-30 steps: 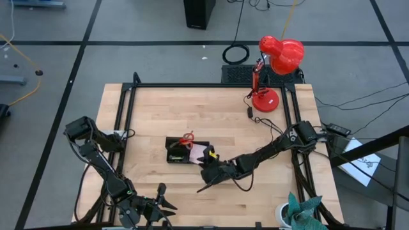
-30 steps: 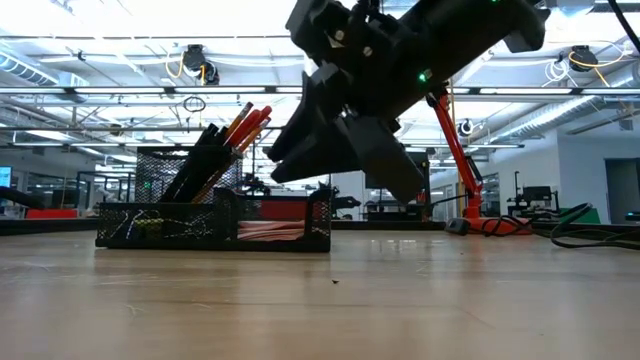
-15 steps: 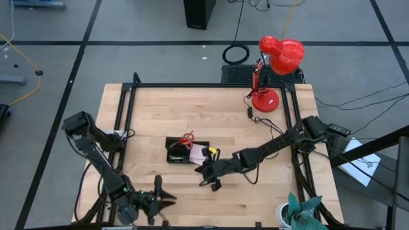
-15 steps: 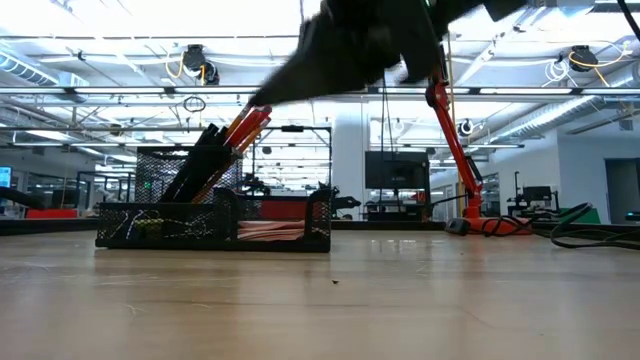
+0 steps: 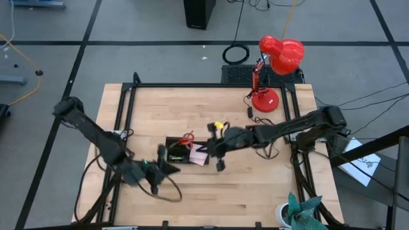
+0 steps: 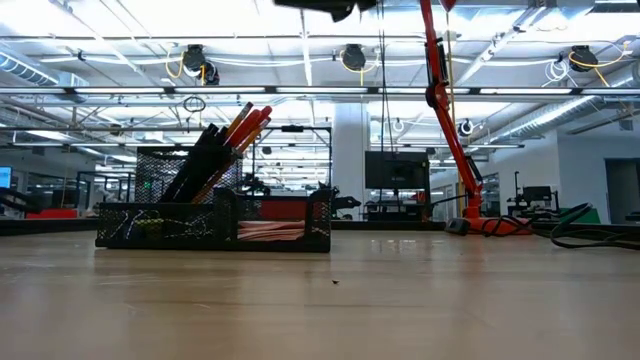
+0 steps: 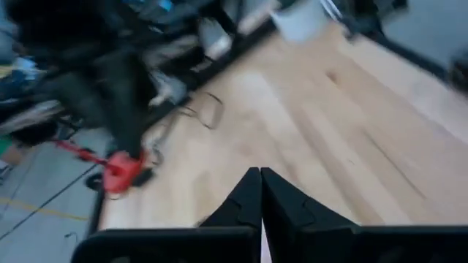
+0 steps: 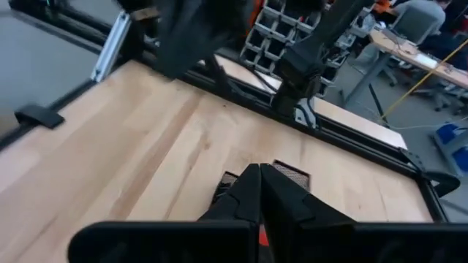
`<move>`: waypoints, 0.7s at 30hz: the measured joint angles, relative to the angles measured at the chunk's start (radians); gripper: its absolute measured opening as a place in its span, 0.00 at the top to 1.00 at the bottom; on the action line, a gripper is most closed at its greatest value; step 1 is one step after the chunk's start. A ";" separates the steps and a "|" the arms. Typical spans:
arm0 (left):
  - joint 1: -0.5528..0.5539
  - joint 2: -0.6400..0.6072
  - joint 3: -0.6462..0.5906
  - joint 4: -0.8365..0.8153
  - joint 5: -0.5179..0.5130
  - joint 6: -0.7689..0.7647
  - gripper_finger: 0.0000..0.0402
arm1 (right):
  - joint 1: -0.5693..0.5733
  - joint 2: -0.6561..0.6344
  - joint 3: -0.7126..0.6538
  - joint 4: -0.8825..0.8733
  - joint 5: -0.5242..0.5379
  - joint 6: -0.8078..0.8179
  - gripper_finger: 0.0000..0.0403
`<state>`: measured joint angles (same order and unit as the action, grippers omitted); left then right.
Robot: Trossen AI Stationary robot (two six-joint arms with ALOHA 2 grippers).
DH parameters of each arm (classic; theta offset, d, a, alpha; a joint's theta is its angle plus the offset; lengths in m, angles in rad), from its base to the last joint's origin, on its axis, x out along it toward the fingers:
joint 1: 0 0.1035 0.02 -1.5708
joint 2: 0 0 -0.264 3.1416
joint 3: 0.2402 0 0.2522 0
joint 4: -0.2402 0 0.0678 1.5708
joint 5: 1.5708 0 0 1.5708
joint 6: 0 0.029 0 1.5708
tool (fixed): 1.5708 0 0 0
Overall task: Pick and place office supplies into organizer
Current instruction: Return to Home Position
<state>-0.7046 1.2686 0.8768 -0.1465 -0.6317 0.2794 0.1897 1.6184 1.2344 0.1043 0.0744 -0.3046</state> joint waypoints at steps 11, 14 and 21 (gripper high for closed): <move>0.141 -0.424 0.000 -0.010 0.120 0.159 0.98 | -0.172 -0.230 -0.098 0.121 -0.277 0.108 1.00; 0.255 -0.420 -0.004 -0.015 0.165 0.140 0.99 | -0.230 -0.240 -0.179 0.240 -0.308 0.163 1.00; 0.465 -0.325 -0.020 -0.288 0.213 0.028 0.99 | -0.326 -0.251 -0.299 0.245 -0.268 0.274 1.00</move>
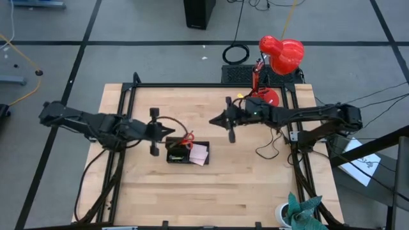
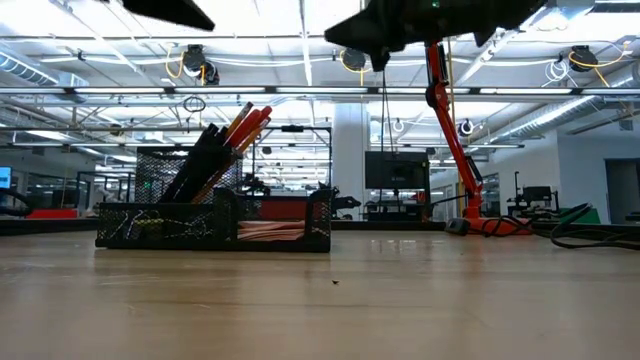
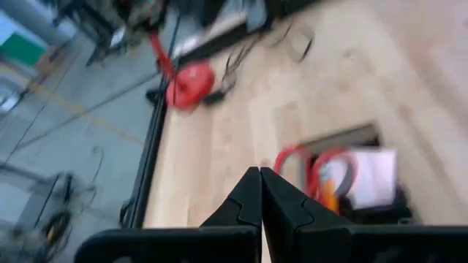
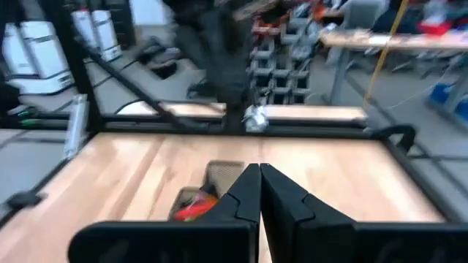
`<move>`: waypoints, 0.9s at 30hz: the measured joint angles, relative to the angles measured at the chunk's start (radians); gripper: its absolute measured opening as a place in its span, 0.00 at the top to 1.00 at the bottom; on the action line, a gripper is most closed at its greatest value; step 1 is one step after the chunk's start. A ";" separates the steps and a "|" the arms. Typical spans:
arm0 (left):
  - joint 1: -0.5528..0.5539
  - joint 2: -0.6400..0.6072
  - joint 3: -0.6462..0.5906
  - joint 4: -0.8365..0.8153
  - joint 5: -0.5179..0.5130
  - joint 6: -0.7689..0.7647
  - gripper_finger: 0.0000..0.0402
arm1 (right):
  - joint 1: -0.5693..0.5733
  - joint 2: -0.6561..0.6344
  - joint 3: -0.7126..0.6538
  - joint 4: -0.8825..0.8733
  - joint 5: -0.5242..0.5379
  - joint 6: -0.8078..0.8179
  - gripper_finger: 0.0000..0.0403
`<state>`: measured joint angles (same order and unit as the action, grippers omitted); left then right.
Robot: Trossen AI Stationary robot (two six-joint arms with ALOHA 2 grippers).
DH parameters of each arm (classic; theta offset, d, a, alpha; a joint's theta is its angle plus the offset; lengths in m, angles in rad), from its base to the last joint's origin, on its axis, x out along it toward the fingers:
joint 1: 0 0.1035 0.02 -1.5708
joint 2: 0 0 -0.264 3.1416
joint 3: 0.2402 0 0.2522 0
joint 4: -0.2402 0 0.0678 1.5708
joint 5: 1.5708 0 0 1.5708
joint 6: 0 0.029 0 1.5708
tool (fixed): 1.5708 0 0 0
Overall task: Pick and place office supplies into organizer
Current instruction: Return to Home Position
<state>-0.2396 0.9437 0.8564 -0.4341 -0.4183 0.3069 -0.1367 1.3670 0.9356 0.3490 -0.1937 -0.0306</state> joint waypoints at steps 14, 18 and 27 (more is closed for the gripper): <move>0.057 -0.343 -0.234 0.347 0.197 0.015 0.99 | -0.071 -0.455 -0.207 -0.109 -0.019 0.020 1.00; 0.062 -0.463 -0.416 0.539 0.203 -0.006 1.00 | -0.071 -0.574 -0.406 0.122 -0.019 0.105 1.00; 0.031 -0.607 -0.694 0.679 0.220 -0.134 1.00 | -0.040 -0.620 -0.715 0.480 -0.019 0.194 1.00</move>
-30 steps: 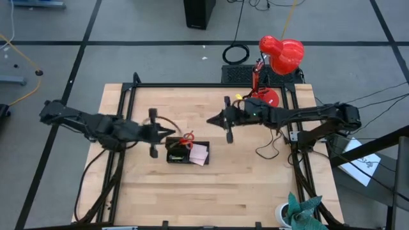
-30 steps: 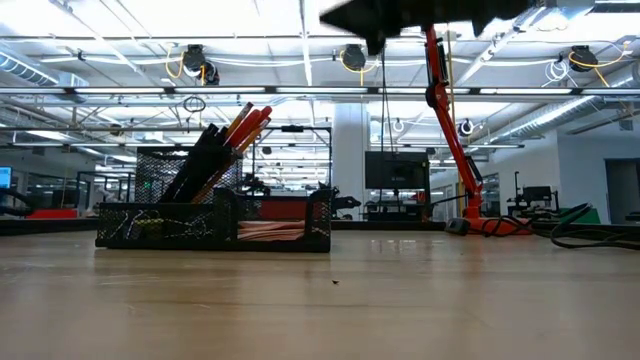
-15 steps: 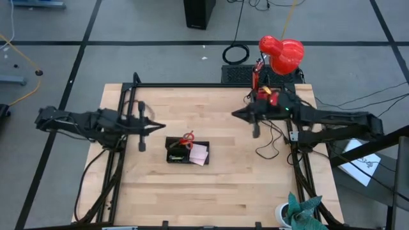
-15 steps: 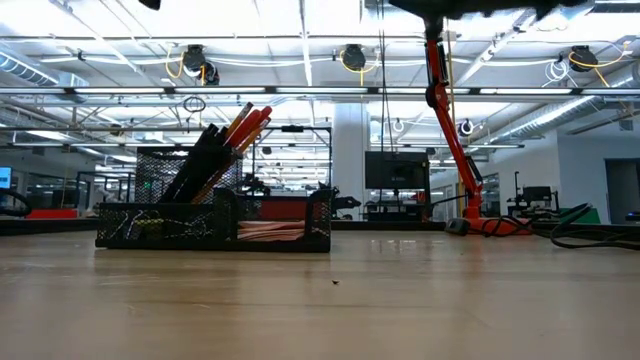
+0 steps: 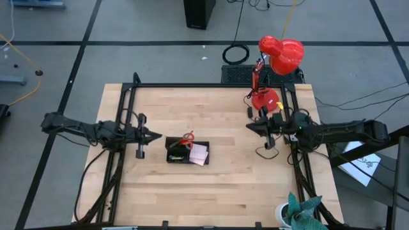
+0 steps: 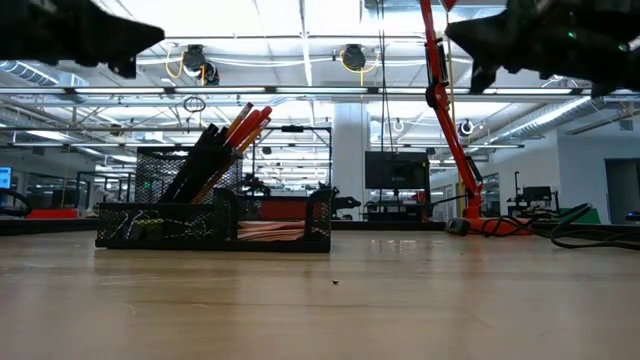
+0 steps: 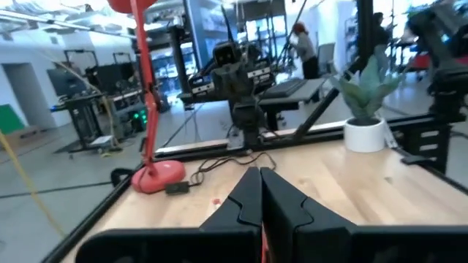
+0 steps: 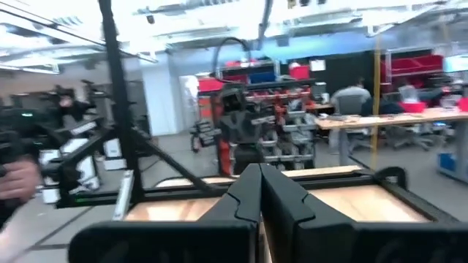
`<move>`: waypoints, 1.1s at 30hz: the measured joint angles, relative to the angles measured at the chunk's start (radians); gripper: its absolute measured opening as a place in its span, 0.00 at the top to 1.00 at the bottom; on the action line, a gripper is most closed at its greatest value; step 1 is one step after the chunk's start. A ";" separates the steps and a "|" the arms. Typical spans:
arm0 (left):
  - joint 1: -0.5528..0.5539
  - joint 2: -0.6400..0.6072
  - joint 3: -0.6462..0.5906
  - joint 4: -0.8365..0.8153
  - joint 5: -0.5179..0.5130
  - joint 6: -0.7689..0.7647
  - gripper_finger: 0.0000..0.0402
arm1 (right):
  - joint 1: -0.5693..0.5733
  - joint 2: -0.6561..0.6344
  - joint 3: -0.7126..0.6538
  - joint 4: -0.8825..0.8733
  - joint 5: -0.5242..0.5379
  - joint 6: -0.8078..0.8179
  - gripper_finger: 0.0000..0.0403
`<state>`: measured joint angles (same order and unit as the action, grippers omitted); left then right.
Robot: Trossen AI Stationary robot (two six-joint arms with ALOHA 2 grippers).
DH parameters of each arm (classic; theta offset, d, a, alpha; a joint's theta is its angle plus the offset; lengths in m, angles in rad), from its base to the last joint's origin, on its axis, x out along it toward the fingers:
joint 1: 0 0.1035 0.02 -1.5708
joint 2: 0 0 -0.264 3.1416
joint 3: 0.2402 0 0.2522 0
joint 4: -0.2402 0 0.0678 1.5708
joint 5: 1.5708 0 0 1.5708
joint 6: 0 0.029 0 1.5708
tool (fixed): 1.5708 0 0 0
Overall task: Pick and place office supplies into organizer
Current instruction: Return to Home Position
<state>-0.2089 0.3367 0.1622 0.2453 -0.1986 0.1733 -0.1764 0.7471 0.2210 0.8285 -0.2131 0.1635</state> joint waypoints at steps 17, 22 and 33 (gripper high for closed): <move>-0.004 -0.025 -0.152 0.117 0.133 0.072 1.00 | 0.051 0.004 -0.203 0.152 0.070 -0.099 1.00; 0.077 -0.024 -0.152 0.094 0.204 0.059 1.00 | 0.028 0.002 -0.204 0.157 -0.022 -0.137 1.00; 0.072 -0.074 -0.152 -0.001 0.224 0.038 1.00 | 0.027 -0.098 -0.205 0.043 0.066 -0.149 1.00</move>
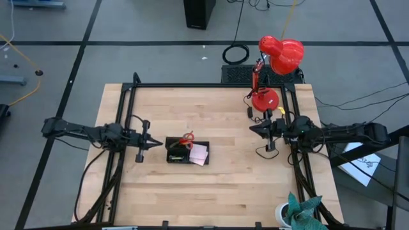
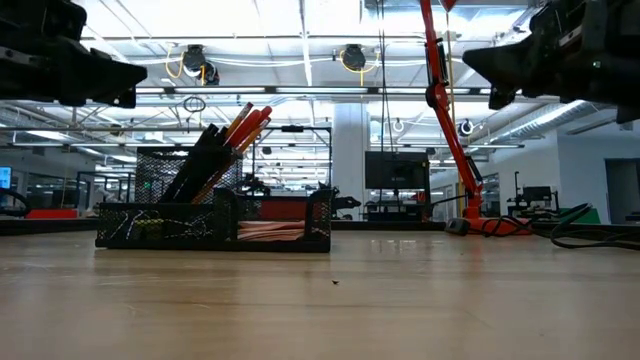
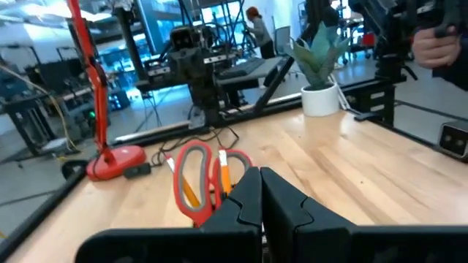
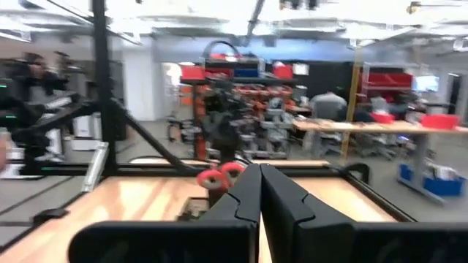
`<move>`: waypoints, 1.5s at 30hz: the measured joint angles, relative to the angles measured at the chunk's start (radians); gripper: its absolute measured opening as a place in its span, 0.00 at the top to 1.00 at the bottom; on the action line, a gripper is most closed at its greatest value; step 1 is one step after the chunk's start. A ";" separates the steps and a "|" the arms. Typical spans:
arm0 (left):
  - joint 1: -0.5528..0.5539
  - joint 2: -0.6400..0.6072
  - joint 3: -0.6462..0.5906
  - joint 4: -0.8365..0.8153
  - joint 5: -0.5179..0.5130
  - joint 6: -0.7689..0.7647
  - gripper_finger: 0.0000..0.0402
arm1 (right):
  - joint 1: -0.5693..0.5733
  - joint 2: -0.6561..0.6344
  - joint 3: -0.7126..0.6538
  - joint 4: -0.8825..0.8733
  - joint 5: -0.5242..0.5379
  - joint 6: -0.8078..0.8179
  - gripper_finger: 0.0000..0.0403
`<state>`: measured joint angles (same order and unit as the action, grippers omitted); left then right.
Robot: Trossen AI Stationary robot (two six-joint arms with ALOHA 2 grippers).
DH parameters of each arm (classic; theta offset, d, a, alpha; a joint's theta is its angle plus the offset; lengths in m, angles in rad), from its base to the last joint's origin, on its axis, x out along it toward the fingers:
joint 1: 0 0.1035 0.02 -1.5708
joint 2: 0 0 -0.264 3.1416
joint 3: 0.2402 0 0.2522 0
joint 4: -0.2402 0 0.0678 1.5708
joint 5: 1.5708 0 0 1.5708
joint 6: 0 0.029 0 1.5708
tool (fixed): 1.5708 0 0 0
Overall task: Pick and place office supplies into organizer
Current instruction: Return to Home Position
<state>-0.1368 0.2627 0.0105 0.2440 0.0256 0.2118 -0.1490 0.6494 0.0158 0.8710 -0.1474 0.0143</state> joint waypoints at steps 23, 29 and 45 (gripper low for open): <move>-0.136 -0.096 0.000 -0.145 -0.236 -0.005 1.00 | 0.009 -0.203 0.000 -0.330 0.052 -0.002 1.00; -0.136 -0.095 0.000 -0.145 -0.228 -0.074 1.00 | 0.009 -0.203 0.000 -0.332 0.095 0.000 1.00; -0.136 -0.093 0.000 -0.144 -0.255 -0.129 0.96 | 0.009 -0.200 0.000 -0.388 0.065 0.027 1.00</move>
<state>-0.2729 0.1696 0.0109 0.1001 -0.2291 0.0823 -0.1398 0.4491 0.0154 0.4827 -0.0821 0.0412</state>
